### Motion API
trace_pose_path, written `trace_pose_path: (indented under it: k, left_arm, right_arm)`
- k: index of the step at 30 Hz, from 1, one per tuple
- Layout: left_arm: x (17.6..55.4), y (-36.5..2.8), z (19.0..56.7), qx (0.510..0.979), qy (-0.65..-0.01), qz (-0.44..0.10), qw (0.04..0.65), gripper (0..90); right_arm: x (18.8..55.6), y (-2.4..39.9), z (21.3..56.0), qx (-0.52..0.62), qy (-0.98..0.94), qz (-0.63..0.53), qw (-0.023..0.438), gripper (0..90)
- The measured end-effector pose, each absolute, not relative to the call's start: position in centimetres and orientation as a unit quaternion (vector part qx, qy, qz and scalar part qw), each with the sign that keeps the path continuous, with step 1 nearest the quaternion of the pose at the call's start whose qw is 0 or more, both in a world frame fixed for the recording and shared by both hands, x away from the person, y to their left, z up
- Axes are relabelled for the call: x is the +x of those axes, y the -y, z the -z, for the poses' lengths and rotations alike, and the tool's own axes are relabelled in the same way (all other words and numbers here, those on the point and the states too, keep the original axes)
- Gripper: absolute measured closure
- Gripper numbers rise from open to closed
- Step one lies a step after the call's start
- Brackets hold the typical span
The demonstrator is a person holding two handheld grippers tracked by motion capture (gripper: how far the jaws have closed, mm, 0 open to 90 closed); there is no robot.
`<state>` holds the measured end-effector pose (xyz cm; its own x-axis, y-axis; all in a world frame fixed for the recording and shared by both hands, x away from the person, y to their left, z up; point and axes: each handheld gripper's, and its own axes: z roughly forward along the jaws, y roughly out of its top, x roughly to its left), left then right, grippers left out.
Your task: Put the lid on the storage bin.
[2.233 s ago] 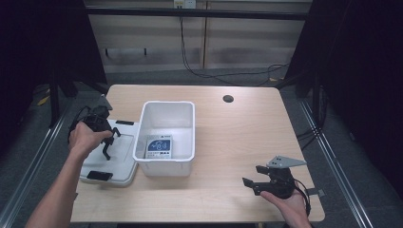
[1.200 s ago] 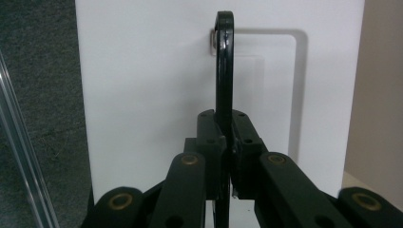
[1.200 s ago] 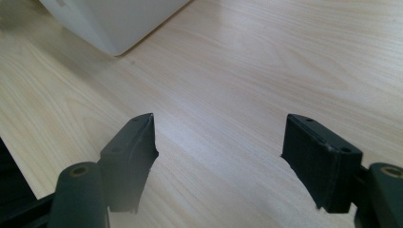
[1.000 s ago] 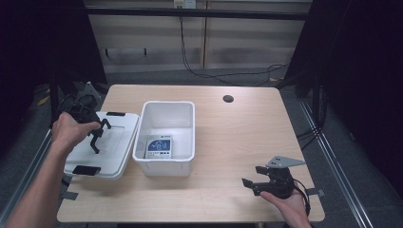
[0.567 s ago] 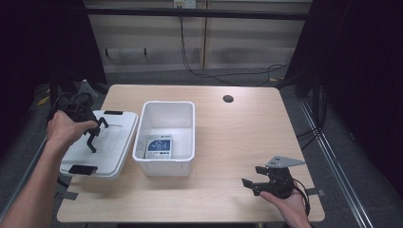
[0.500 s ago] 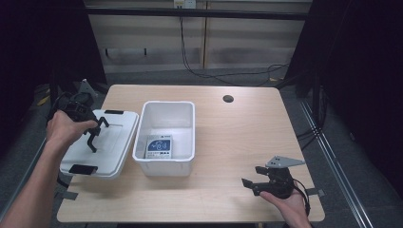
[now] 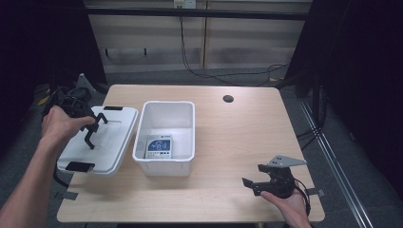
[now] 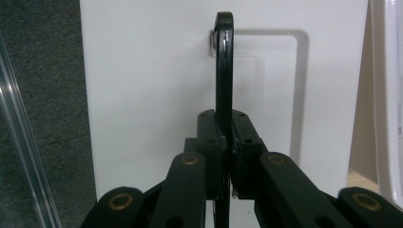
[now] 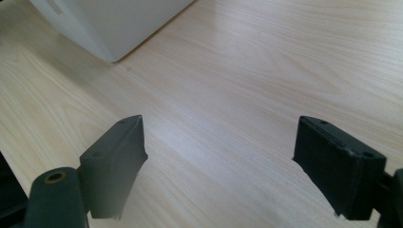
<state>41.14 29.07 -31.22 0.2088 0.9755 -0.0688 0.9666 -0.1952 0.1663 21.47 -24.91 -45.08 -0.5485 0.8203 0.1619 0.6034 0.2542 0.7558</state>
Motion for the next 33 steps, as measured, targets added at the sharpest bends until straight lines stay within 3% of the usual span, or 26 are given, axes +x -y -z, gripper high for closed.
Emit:
trace_pose_path:
  k: [33]
  left_arm:
    - [40.6,-27.2,26.7,0.792,-0.600,-0.029,0.113,84.9]
  right_arm:
    - [21.5,24.6,45.1,0.448,-0.787,-0.403,0.133,15.3]
